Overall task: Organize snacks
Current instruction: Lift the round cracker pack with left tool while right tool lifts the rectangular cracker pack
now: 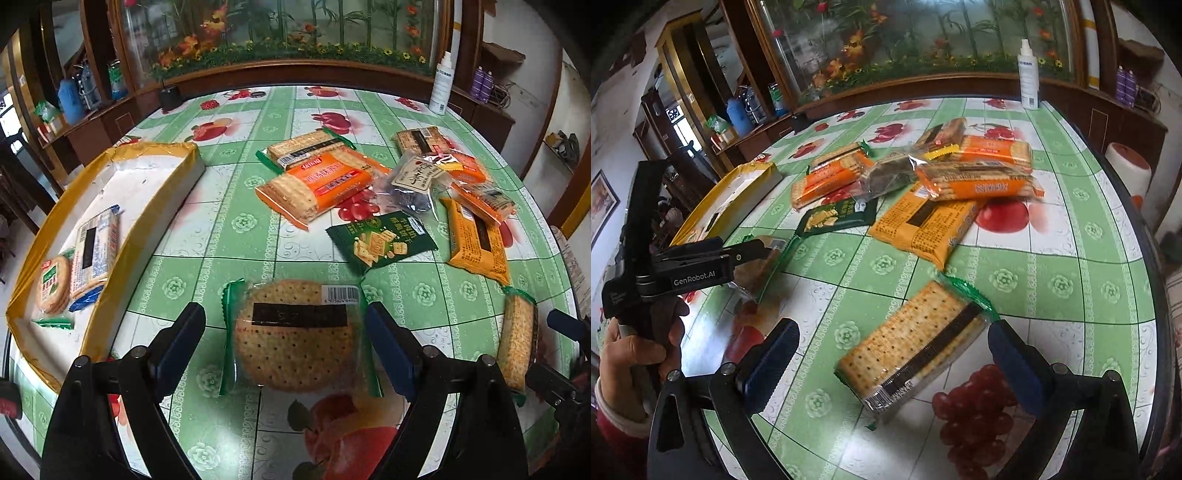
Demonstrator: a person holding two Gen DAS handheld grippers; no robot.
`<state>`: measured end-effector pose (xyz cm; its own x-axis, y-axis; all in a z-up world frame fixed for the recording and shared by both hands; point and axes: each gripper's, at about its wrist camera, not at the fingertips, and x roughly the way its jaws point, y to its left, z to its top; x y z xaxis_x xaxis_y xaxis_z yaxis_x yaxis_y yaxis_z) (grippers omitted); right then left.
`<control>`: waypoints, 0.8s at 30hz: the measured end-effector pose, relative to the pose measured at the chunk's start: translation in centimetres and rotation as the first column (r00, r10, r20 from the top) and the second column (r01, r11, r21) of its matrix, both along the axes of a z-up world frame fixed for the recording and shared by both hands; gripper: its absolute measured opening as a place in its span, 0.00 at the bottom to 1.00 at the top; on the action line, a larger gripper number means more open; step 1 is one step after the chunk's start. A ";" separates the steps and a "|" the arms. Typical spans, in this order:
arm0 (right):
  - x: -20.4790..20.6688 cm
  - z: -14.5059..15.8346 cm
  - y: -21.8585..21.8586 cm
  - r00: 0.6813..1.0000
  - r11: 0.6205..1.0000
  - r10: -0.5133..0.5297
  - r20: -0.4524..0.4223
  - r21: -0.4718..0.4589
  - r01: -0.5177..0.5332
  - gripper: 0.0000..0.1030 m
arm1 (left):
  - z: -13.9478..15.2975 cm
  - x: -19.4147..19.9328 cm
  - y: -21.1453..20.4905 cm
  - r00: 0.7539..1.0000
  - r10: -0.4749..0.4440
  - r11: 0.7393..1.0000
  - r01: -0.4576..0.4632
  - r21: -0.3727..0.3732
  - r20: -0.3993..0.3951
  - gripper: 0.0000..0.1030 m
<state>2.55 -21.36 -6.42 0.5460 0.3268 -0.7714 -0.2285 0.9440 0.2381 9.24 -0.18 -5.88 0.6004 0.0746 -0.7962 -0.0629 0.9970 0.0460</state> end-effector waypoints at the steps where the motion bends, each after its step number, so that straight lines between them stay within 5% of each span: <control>1: 0.0 -0.2 0.0 1.000 1.000 -0.002 -0.001 -0.001 0.002 1.00 | 0.0 0.0 0.0 1.000 0.003 1.000 -0.003 0.005 0.004 0.86; 24: -0.1 -1.1 0.7 0.996 0.997 -0.078 -0.053 -0.031 0.076 1.00 | -0.7 0.3 0.2 0.997 0.076 0.997 -0.077 0.028 0.025 0.86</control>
<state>2.49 -20.67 -7.49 0.5258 0.2622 -0.8092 -0.1424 0.9650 0.2202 9.53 0.04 -6.56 0.6111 0.1436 -0.7784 -0.1402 0.9875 0.0722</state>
